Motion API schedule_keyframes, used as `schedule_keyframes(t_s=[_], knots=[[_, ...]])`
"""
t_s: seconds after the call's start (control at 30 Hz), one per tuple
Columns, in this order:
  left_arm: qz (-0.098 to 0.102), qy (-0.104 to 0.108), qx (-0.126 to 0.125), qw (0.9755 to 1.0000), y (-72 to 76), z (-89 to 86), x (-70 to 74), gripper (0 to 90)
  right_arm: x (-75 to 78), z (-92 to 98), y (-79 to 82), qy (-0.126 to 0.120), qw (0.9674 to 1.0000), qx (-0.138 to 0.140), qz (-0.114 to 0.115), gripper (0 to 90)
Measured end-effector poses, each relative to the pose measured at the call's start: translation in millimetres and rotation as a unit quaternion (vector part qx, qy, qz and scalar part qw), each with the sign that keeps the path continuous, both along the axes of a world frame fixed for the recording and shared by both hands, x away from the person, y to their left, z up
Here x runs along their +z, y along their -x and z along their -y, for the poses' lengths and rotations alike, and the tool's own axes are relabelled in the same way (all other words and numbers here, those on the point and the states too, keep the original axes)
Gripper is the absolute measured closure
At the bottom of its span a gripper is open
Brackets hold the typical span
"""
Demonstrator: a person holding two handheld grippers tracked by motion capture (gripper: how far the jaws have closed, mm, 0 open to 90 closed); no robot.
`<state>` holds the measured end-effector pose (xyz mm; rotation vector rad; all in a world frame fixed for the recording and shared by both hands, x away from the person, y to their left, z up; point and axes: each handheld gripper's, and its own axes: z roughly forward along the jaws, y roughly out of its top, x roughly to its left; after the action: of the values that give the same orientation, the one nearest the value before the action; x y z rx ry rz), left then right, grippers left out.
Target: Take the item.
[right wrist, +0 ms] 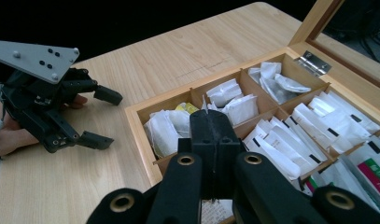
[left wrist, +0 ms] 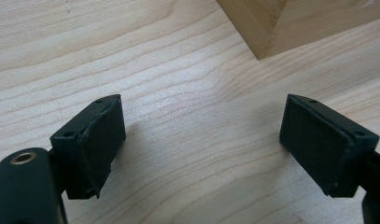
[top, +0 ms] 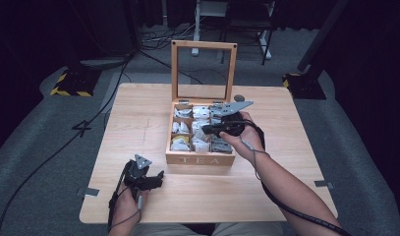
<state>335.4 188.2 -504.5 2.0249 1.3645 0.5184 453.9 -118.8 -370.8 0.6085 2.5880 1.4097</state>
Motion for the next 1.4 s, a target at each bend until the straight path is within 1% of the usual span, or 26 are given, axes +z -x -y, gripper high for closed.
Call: schedule_keyframes(t_s=[0.1, 0.17, 0.27, 0.3, 0.33, 0.43, 0.47, 0.5, 0.57, 0.77, 0.87, 0.93, 1.1, 1.13, 1.17, 1.2, 1.27, 1.33, 1.37, 1.4], knots=[[0.0, 0.0, -0.001, 1.0, -0.3, 0.0, 0.0, 14.8, 5.3, 9.1, 1.5, -0.01, 0.9999, -0.005, 0.005, 90.0], [-0.001, -0.002, -0.002, 1.0, -0.6, -0.1, 0.2, 14.8, 6.5, 10.9, 2.1, -0.011, 0.9999, -0.007, 0.007, 90.0], [-0.002, -0.001, -0.004, 1.0, -1.2, 0.1, 0.1, 14.7, 11.3, 18.3, 4.5, -0.02, 0.9997, -0.012, 0.011, 90.0], [-0.002, -0.001, -0.004, 1.0, -1.3, 0.1, 0.2, 14.7, 14.9, 24.0, 7.2, -0.025, 0.9995, -0.015, 0.015, 90.0], [-0.002, -0.001, -0.004, 1.0, -1.3, 0.2, 0.2, 14.7, 14.9, 24.0, 7.2, -0.025, 0.9995, -0.015, 0.015, 90.0], [-0.002, -0.001, -0.004, 1.0, -1.3, 0.2, 0.2, 14.7, 21.2, 34.5, 11.5, -0.03, 0.9992, -0.02, 0.019, 90.0], [-0.002, -0.001, -0.004, 1.0, -1.3, 0.2, 0.2, 14.7, 25.9, 43.1, 14.6, -0.033, 0.9989, -0.025, 0.023, 90.0], [-0.002, -0.001, -0.004, 1.0, -1.3, 0.2, 0.2, 14.7, 27.8, 46.9, 15.8, -0.034, 0.9987, -0.027, 0.025, 90.0], [-0.002, -0.001, -0.005, 1.0, -1.5, 0.1, 0.2, 14.7, 29.3, 49.8, 16.6, -0.034, 0.9986, -0.029, 0.026, 90.0], [-0.002, 0.0, -0.005, 1.0, -1.9, 0.3, 0.1, 14.4, 37.9, 75.1, 19.6, -0.034, 0.9976, -0.049, 0.035, 90.0], [-0.003, 0.0, -0.006, 1.0, -2.0, 0.3, 0.2, 14.4, 39.9, 85.5, 19.8, -0.028, 0.9971, -0.058, 0.039, 90.0], [-0.003, 0.0, -0.006, 1.0, -2.0, 0.4, 0.1, 14.4, 40.7, 89.2, 19.9, -0.026, 0.9969, -0.062, 0.041, 90.0], [-0.003, 0.0, -0.006, 1.0, -1.9, 0.4, 0.1, 14.5, 44.5, 107.7, 19.7, -0.028, 0.9954, -0.08, 0.046, 90.0], [-0.003, 0.0, -0.005, 1.0, -1.9, 0.5, 0.1, 14.5, 45.3, 114.7, 19.5, -0.025, 0.9947, -0.087, 0.049, 90.0], [-0.002, 0.0, -0.005, 1.0, -1.9, 0.4, 0.1, 14.5, 45.3, 114.7, 19.5, -0.025, 0.9947, -0.087, 0.049, 90.0], [-0.003, 0.0, -0.005, 1.0, -1.9, 0.5, 0.1, 14.5, 45.3, 123.7, 18.8, -0.022, 0.9937, -0.097, 0.052, 90.0], [-0.003, 0.0, -0.006, 1.0, -1.9, 0.4, 0.1, 14.4, 45.1, 127.0, 18.2, -0.021, 0.9935, -0.1, 0.052, 90.0], [-0.003, 0.0, -0.006, 1.0, -1.9, 0.4, 0.1, 14.5, 44.4, 136.1, 16.8, -0.019, 0.9923, -0.111, 0.052, 90.0], [-0.003, 0.0, -0.006, 1.0, -1.9, 0.4, 0.1, 14.5, 43.5, 145.6, 14.9, -0.019, 0.991, -0.122, 0.052, 90.0], [-0.003, 0.0, -0.005, 1.0, -1.9, 0.5, 0.1, 14.5, 43.5, 145.6, 14.9, -0.019, 0.991, -0.122, 0.052, 90.0]])
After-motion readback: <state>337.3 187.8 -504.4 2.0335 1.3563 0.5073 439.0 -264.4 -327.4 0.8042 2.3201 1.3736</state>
